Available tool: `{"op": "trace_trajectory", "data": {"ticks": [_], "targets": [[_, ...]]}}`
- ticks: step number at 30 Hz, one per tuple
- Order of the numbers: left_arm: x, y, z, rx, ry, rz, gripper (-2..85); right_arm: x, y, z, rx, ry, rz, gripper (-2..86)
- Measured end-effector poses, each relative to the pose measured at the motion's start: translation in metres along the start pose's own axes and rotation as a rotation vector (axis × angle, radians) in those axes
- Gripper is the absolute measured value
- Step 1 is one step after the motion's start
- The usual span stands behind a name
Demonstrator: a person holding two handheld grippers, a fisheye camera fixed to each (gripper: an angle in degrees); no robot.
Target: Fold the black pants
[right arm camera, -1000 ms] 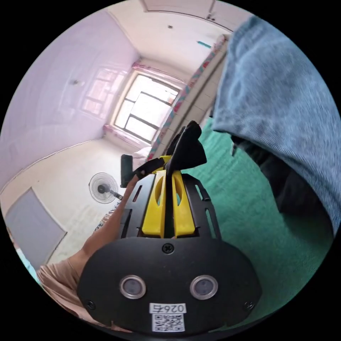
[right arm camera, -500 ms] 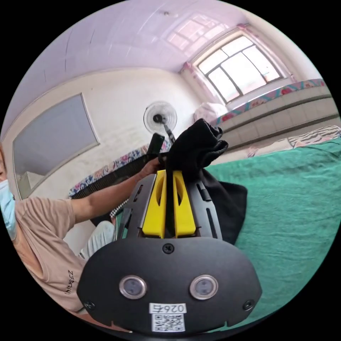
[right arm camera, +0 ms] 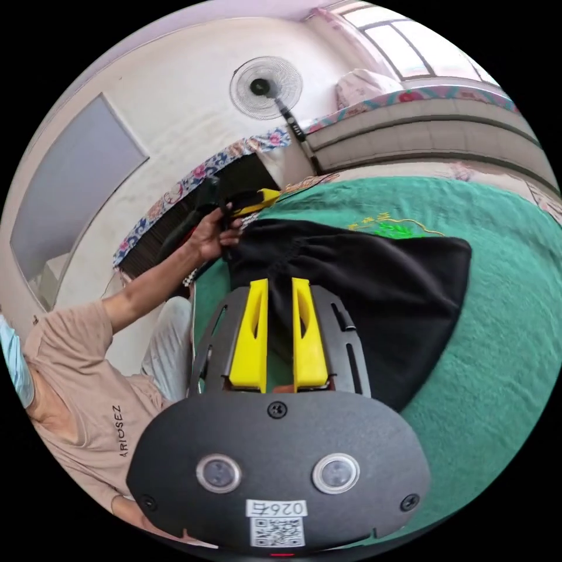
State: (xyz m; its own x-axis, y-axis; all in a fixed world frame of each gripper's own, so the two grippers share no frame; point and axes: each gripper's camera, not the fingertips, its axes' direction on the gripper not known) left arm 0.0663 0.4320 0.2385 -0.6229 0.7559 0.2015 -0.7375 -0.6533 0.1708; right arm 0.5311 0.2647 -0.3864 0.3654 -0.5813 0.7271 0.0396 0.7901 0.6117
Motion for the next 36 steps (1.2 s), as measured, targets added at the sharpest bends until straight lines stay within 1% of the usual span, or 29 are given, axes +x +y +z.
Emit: {"op": "trace_trajectory", "data": {"ticks": [1, 2, 3, 4, 5, 6, 7, 8, 9, 12, 13, 16, 19, 20, 22, 24, 27, 32, 34, 36], "targets": [[0.008, -0.002, 0.010, -0.033, -0.003, 0.028, -0.6, 0.017, 0.000, 0.002, -0.014, 0.061, 0.059, 1.5], [0.024, -0.004, 0.033, -0.108, -0.024, 0.085, -0.8, 0.027, 0.000, 0.004, -0.036, 0.098, 0.095, 0.8], [0.035, -0.005, 0.059, -0.196, -0.079, 0.132, -0.8, 0.047, 0.000, 0.011, -0.097, 0.168, 0.179, -0.1], [0.038, -0.005, 0.072, -0.246, -0.122, 0.151, -0.9, 0.066, 0.002, 0.019, -0.148, 0.189, 0.240, -0.5], [0.038, -0.002, 0.101, -0.373, -0.232, 0.174, -0.9, 0.074, 0.002, 0.020, -0.151, 0.159, 0.255, -0.5], [0.031, 0.001, 0.129, -0.507, -0.335, 0.156, -0.8, 0.088, 0.004, 0.018, -0.109, 0.081, 0.296, -0.7], [0.028, 0.002, 0.137, -0.542, -0.342, 0.143, -0.8, 0.099, 0.005, 0.011, -0.049, 0.022, 0.328, -0.7], [0.029, -0.002, 0.138, -0.521, -0.317, 0.122, -0.7, 0.103, 0.006, 0.007, -0.019, 0.005, 0.337, -0.7], [0.035, -0.008, 0.132, -0.460, -0.276, 0.118, -0.7, 0.110, 0.007, -0.003, 0.035, 0.000, 0.354, -0.7], [0.062, -0.026, 0.130, -0.323, -0.211, 0.133, -0.5, 0.129, 0.010, -0.029, 0.139, 0.088, 0.411, -0.1], [0.070, -0.030, 0.132, -0.307, -0.213, 0.142, -0.5, 0.138, 0.012, -0.036, 0.161, 0.122, 0.437, 0.5], [0.113, -0.050, 0.164, -0.275, -0.237, 0.221, 0.3, 0.164, 0.014, -0.039, 0.134, 0.149, 0.498, 4.4], [0.151, -0.066, 0.221, -0.360, -0.231, 0.293, 5.7, 0.185, 0.010, -0.024, 0.078, 0.063, 0.502, 6.5], [0.160, -0.072, 0.248, -0.416, -0.222, 0.300, 8.7, 0.188, 0.009, -0.020, 0.067, 0.050, 0.504, 6.9], [0.166, -0.079, 0.285, -0.488, -0.189, 0.278, 11.7, 0.198, 0.005, 0.001, 0.010, 0.021, 0.506, 8.8], [0.167, -0.087, 0.329, -0.594, -0.173, 0.213, 16.3, 0.202, 0.002, 0.014, 0.001, 0.031, 0.499, 9.1], [0.168, -0.094, 0.369, -0.700, -0.185, 0.143, 20.6, 0.205, -0.001, 0.033, -0.041, 0.055, 0.459, 6.8], [0.173, -0.102, 0.400, -0.782, -0.194, 0.094, 23.9, 0.193, -0.005, 0.049, 0.006, 0.124, 0.331, 3.0], [0.173, -0.103, 0.410, -0.809, -0.225, 0.081, 23.7, 0.176, -0.009, 0.059, 0.012, 0.206, 0.232, 2.4], [0.171, -0.099, 0.419, -0.851, -0.376, 0.104, 17.6, 0.162, -0.010, 0.069, 0.018, 0.259, 0.162, 2.2]]}}
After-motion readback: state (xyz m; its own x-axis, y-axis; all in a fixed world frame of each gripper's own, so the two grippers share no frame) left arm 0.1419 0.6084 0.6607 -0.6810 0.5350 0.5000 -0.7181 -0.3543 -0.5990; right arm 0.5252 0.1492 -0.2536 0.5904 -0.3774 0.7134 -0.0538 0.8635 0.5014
